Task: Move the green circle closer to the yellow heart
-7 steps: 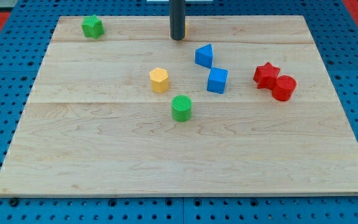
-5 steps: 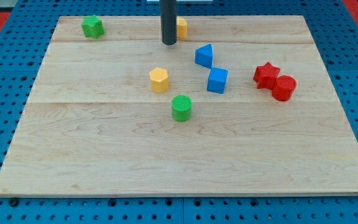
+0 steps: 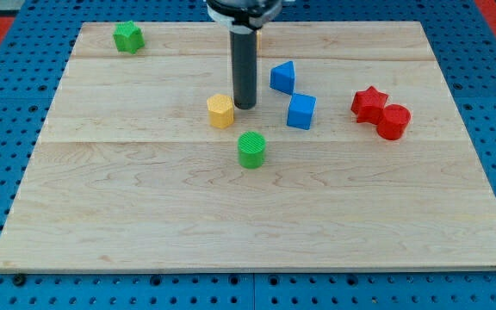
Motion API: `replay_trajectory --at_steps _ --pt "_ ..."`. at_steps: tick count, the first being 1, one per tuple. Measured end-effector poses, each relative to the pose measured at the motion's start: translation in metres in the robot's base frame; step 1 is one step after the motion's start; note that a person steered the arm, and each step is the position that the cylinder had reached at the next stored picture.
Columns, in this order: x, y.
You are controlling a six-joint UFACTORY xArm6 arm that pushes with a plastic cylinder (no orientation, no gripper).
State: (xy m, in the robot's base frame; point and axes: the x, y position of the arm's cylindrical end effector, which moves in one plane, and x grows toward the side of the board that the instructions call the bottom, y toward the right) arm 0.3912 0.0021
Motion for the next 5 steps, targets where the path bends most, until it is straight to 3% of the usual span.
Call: replay_trajectory --at_steps 1,2,3,5 --pt "0.060 0.023" --pt "0.093 0.023" --pt "0.101 -0.011" --pt "0.082 -0.170"
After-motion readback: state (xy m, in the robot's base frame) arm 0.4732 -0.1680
